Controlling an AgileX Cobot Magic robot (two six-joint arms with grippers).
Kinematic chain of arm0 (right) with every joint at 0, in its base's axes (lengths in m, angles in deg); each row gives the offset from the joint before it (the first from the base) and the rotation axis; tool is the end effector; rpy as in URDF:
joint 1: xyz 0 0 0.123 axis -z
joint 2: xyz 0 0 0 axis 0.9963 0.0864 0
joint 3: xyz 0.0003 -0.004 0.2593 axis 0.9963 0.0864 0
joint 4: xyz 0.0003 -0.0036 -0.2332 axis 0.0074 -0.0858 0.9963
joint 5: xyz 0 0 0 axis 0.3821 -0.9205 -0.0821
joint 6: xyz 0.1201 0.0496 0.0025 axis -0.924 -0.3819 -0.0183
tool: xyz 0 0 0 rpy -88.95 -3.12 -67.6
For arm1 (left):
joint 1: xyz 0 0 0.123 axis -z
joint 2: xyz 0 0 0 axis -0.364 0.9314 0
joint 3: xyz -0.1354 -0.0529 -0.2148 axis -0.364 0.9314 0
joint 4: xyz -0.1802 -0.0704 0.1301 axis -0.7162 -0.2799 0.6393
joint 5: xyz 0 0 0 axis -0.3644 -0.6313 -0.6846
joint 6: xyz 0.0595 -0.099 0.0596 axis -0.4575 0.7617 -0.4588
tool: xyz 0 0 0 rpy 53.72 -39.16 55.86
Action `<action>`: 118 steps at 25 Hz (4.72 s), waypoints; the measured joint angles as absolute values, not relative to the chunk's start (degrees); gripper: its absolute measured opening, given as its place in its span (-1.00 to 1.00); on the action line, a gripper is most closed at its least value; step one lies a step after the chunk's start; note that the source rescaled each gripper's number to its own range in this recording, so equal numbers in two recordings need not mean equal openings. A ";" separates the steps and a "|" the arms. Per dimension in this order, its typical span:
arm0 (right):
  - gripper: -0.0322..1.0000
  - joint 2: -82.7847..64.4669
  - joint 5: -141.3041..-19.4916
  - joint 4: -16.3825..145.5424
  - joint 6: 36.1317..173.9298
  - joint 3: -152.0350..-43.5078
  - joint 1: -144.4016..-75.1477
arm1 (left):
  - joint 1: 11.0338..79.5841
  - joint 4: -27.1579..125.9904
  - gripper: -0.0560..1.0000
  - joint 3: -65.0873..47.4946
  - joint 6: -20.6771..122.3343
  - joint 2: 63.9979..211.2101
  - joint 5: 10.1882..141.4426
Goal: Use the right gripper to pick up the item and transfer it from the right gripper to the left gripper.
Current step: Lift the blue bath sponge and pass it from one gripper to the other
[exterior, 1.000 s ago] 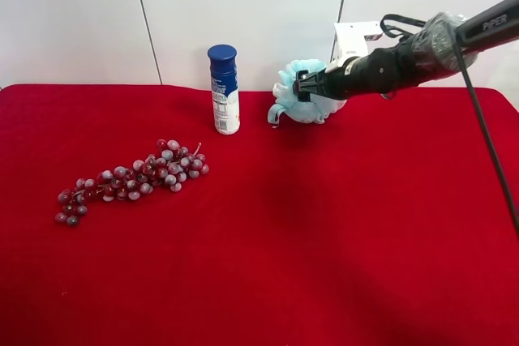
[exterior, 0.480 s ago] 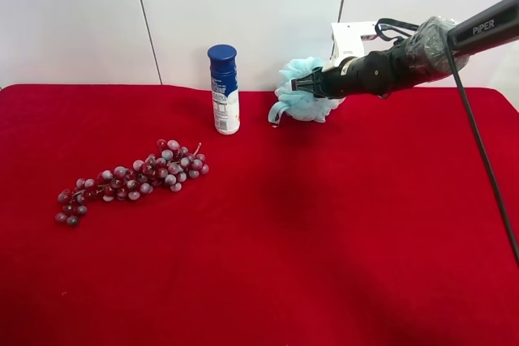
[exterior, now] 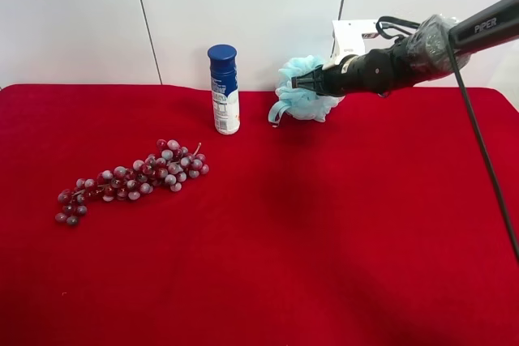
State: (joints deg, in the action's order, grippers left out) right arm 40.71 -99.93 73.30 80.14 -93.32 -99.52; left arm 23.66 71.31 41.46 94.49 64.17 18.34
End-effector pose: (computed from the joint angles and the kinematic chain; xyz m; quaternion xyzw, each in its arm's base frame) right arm 0.4548 0.1178 0.1093 -0.1016 0.8685 0.0674 0.4804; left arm 0.0368 0.0152 0.2540 -0.0577 0.8472 0.0184 0.5279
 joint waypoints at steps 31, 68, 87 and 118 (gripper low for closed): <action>-0.89 -3.54 -86.71 73.74 80.38 -71.98 -121.90 | 23.66 71.25 1.00 41.46 94.49 64.17 18.34; -0.92 2.94 -94.00 78.64 82.17 -71.79 -134.38 | 23.66 70.46 1.00 41.46 93.85 70.85 18.40; -0.92 2.94 -91.39 78.53 80.35 -71.79 -140.65 | 23.66 35.64 1.00 40.86 63.26 83.60 29.68; -0.93 2.94 -93.87 78.53 79.56 -71.79 -140.71 | 23.66 -6.16 1.00 37.44 5.91 125.41 36.78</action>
State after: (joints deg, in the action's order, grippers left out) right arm 2.94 -93.87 78.53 79.56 -71.79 -140.71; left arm 23.66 -6.16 37.44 5.91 125.41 36.78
